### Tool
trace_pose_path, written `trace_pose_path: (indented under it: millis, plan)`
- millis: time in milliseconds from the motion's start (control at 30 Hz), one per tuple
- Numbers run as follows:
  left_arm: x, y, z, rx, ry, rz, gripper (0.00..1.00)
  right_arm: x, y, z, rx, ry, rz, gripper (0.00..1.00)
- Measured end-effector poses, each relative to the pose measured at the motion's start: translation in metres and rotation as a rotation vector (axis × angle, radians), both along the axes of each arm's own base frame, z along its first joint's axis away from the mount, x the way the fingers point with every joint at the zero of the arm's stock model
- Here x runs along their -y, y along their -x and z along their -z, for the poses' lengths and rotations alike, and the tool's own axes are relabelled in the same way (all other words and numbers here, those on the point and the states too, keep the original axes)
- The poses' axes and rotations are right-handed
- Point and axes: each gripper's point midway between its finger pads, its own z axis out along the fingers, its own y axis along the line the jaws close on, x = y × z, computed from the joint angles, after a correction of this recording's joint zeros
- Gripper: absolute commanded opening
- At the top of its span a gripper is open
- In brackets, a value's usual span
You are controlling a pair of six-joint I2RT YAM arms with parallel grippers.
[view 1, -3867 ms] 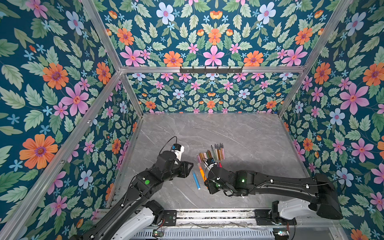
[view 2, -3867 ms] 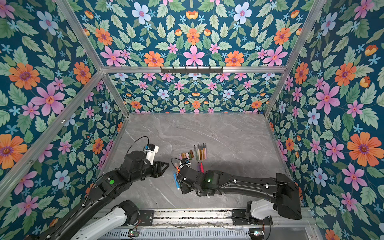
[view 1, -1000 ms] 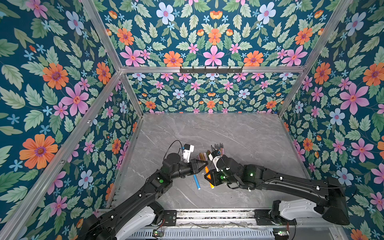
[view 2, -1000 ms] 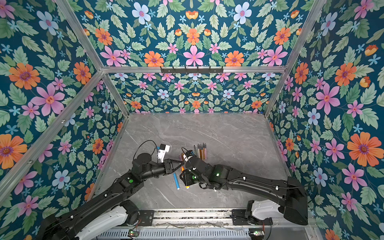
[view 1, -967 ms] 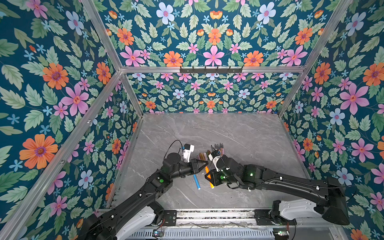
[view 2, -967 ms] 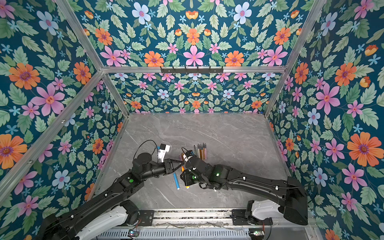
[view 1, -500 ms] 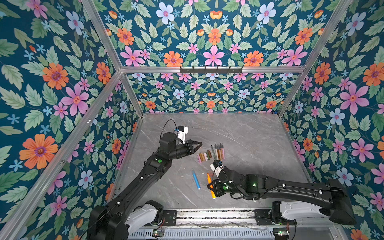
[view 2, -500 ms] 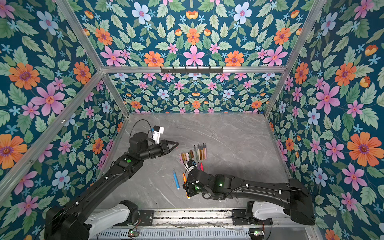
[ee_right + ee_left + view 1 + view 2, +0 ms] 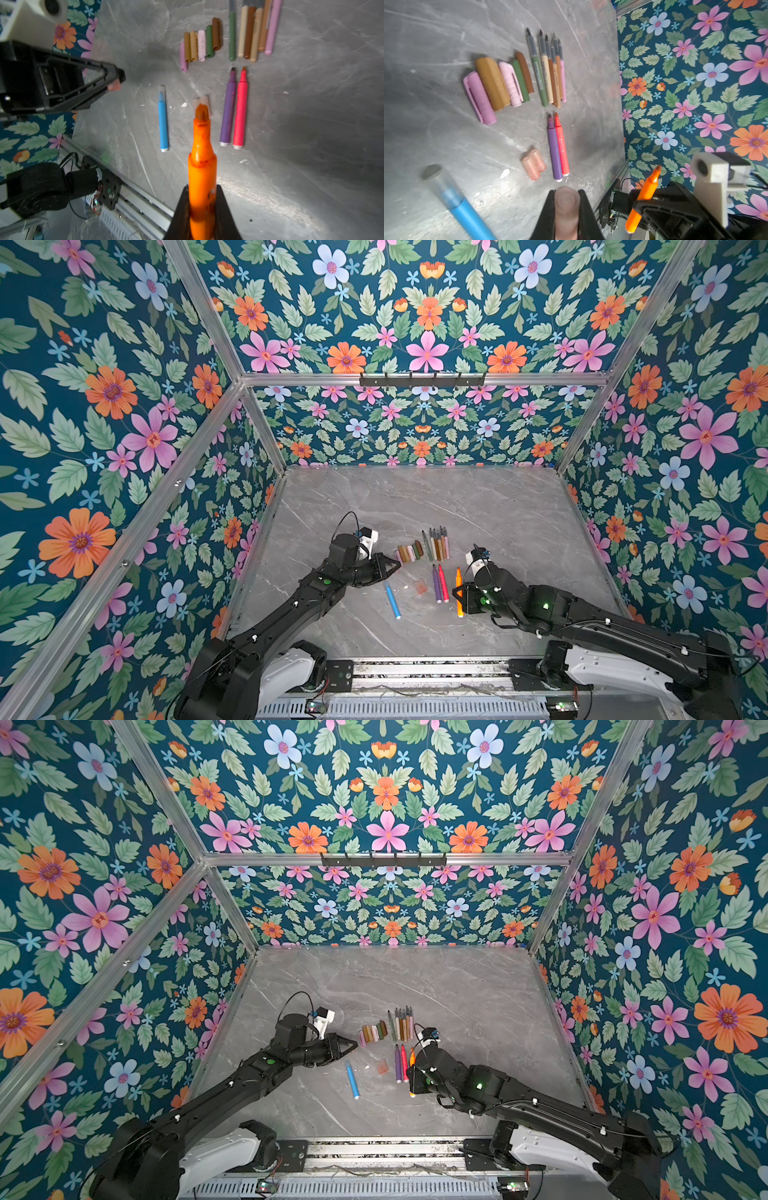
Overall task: Open the pen caps
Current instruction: 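Set the orange highlighter's cap beside the pink caps and open the left gripper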
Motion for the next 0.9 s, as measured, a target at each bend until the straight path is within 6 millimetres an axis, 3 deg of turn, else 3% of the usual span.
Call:
trace_pose_path:
  millis: [467, 667, 900]
  plan:
    - [0.017, 0.021, 0.069, -0.138, -0.153, 0.056, 0.05, 0.061, 0.016, 0.068, -0.084, 0.152, 0.068, 0.00]
    - [0.024, 0.024, 0.089, -0.168, -0.181, 0.070, 0.06, 0.069, 0.018, 0.072, -0.072, 0.149, 0.081, 0.00]
    - [0.039, 0.021, 0.090, -0.176, -0.159, 0.074, 0.08, 0.075, 0.019, 0.070, -0.054, 0.142, 0.093, 0.00]
